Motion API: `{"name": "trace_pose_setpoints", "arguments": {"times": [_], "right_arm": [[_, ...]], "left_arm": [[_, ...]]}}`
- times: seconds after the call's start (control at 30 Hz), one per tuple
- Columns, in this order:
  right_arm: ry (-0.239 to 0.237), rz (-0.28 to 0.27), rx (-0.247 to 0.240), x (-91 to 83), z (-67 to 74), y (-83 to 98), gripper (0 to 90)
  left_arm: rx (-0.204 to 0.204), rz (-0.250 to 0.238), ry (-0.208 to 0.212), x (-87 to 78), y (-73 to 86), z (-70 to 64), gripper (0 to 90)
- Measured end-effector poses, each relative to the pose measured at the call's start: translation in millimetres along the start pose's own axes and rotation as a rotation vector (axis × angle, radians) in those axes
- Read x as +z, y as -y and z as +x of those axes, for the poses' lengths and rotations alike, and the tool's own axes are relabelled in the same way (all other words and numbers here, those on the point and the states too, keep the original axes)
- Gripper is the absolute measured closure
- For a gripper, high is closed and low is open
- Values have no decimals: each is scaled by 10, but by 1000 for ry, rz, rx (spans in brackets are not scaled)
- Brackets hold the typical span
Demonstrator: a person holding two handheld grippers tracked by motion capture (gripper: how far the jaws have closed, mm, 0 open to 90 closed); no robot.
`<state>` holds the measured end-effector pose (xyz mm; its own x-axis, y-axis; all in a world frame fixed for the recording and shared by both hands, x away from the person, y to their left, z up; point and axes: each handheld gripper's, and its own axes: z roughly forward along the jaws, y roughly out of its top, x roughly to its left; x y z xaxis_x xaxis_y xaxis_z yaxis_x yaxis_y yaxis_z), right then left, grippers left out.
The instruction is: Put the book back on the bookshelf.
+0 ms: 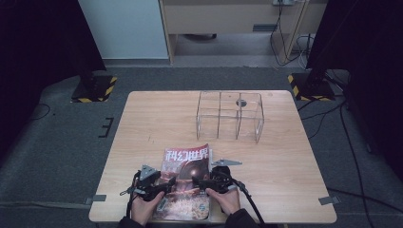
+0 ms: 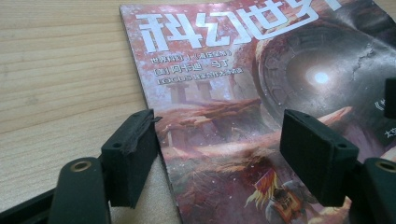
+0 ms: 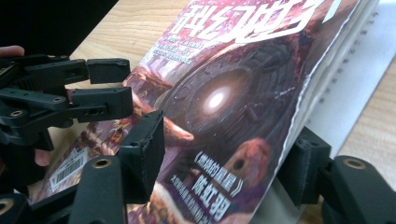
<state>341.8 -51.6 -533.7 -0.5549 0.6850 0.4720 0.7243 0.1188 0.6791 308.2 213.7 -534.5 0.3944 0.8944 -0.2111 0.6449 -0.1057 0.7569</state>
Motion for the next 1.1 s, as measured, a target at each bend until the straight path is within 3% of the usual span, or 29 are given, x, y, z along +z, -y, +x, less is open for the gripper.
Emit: {"name": "trace_pose_setpoints", "arguments": {"times": [0.17, 0.4, 0.57, 0.7, 1.1], "right_arm": [[3, 15, -28, 37, -4, -35, 478], [55, 65, -79, 46, 28, -75, 616], [35, 70, -53, 6, 23, -120, 743], [15, 53, -48, -30, 38, -140, 794], [-66, -40, -72, -192, 156, -205, 866]], "left_arm": [[1, 1, -2, 0, 0, -1, 267], [2, 1, 15, -5, -1, 21, 268], [-11, -11, 17, -26, 2, 63, 268], [-26, -38, 19, -73, -5, 105, 263], [-79, -129, 41, -231, -32, 203, 259]]}}
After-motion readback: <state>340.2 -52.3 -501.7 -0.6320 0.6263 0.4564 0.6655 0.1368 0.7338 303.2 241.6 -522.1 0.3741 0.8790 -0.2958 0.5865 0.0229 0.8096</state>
